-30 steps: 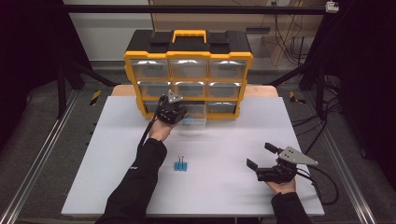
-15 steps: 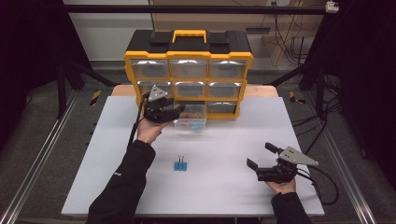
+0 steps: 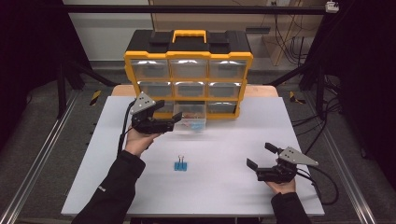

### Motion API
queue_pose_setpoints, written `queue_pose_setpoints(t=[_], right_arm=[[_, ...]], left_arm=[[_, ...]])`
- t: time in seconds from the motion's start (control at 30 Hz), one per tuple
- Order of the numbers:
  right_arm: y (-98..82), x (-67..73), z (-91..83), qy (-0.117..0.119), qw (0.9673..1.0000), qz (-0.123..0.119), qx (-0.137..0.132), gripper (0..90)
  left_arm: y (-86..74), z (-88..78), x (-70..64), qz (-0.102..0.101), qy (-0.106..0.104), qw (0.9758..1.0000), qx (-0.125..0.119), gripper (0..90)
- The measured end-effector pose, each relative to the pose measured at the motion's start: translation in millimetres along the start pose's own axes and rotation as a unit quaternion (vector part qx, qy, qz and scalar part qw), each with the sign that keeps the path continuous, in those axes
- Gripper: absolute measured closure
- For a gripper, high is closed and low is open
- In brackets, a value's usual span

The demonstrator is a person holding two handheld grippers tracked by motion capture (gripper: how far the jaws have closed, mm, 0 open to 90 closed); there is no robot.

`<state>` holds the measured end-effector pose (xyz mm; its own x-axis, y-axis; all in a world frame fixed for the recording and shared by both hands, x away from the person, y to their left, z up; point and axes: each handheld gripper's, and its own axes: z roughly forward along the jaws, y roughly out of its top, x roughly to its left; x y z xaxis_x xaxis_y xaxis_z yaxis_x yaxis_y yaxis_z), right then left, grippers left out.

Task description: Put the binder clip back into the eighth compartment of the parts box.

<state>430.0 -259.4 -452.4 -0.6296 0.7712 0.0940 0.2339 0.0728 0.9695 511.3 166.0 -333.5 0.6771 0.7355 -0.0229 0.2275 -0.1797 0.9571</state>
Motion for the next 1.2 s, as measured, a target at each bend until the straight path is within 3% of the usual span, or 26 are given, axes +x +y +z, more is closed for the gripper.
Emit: queue_pose_setpoints(t=[0.27, 0.5, 0.73, 0.97, 1.1, 1.13, 1.2], right_arm=[[-0.2, -0.1, 0.1, 0.001, 1.0000, -0.002, -0.001, 0.5], [-0.3, -0.6, 0.1, 0.000, 1.0000, -0.006, -0.003, 0.5], [-0.4, -0.8, 0.1, 0.000, 1.0000, -0.007, -0.002, 0.5], [0.5, 1.1, -0.6, -0.001, 1.0000, 0.006, -0.002, 0.5], [0.1, 0.9, -0.1, 0.001, 1.0000, 0.004, -0.001, 0.5], [-0.5, -0.9, 0.3, 0.001, 0.9999, -0.010, -0.002, 0.5], [-0.2, 0.0, 0.2, 0.001, 1.0000, -0.003, 0.000, 0.5]], left_arm=[[-18.6, -23.3, -2.5, 0.002, -0.003, 0.9996, -0.028, 9.8], [-36.6, -35.6, -4.5, -0.003, 0.000, 0.9995, -0.030, 5.7], [-51.5, -43.0, -7.3, -0.008, 0.002, 0.9997, -0.023, 4.3], [-61.6, -45.9, -10.7, -0.015, -0.001, 0.9998, -0.015, 4.2], [-68.7, -46.0, -11.6, -0.014, 0.000, 0.9999, -0.006, 4.2], [-70.1, -45.6, -11.6, -0.010, 0.002, 0.9999, -0.001, 4.2], [-73.3, -44.7, -11.7, -0.015, 0.000, 0.9999, 0.004, 4.2]])
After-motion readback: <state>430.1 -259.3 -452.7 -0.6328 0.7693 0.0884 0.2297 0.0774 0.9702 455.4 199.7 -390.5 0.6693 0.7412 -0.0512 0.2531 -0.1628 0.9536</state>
